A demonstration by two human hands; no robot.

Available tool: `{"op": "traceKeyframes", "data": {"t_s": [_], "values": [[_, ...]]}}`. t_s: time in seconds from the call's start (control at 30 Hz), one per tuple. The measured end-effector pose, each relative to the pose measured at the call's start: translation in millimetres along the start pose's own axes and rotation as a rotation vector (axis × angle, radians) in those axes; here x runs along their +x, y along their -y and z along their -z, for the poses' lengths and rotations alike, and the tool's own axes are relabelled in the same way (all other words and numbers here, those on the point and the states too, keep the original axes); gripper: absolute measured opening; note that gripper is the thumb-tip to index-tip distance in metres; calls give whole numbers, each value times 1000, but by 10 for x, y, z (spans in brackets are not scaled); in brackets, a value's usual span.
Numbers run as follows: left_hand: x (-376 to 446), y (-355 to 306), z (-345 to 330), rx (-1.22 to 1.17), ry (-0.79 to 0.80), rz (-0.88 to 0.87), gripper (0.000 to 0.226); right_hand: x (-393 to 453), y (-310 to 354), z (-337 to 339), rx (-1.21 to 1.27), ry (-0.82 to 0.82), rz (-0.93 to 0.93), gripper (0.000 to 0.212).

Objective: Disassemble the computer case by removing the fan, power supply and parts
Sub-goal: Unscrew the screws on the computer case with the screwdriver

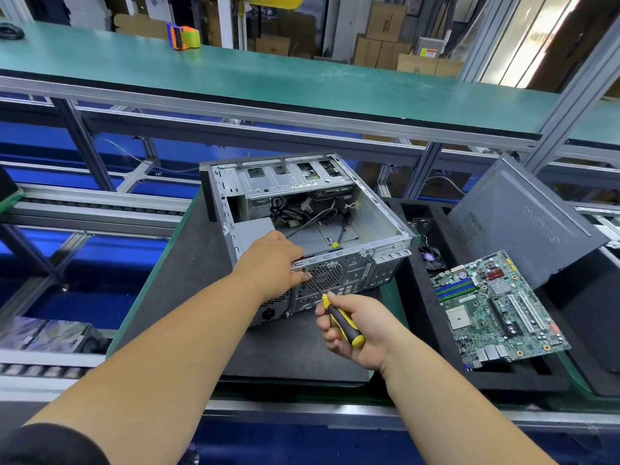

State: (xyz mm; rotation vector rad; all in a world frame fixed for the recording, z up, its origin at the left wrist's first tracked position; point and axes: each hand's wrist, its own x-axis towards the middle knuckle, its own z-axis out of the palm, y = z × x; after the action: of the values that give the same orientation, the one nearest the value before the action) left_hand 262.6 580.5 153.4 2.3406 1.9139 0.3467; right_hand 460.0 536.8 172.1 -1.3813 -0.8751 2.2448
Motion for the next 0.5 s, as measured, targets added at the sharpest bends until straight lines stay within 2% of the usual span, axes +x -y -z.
{"op": "traceKeyframes", "data": {"t_s": [0.07, 0.13, 0.2, 0.33, 0.37, 0.43, 0.5], "values": [[1, -5, 12, 8, 2, -3, 31, 6, -52, -18, 8, 9, 30, 32], [8, -5, 21, 25, 4, -12, 31, 23, -94, -46, -110, -73, 98, 29], [8, -7, 27, 42, 8, -17, 30, 24, -104, -87, -384, -211, 170, 29], [6, -5, 20, 54, 15, -21, 31, 5, -100, -152, -1279, -490, 351, 21], [4, -5, 18, 49, 17, -18, 31, 10, -118, -179, -1434, -550, 380, 16], [4, 2, 15, 42, 18, -16, 31, 45, -170, -228, -1566, -635, 414, 13], [5, 6, 11, 49, 17, -22, 31, 71, -182, -240, -1582, -667, 434, 13]]}}
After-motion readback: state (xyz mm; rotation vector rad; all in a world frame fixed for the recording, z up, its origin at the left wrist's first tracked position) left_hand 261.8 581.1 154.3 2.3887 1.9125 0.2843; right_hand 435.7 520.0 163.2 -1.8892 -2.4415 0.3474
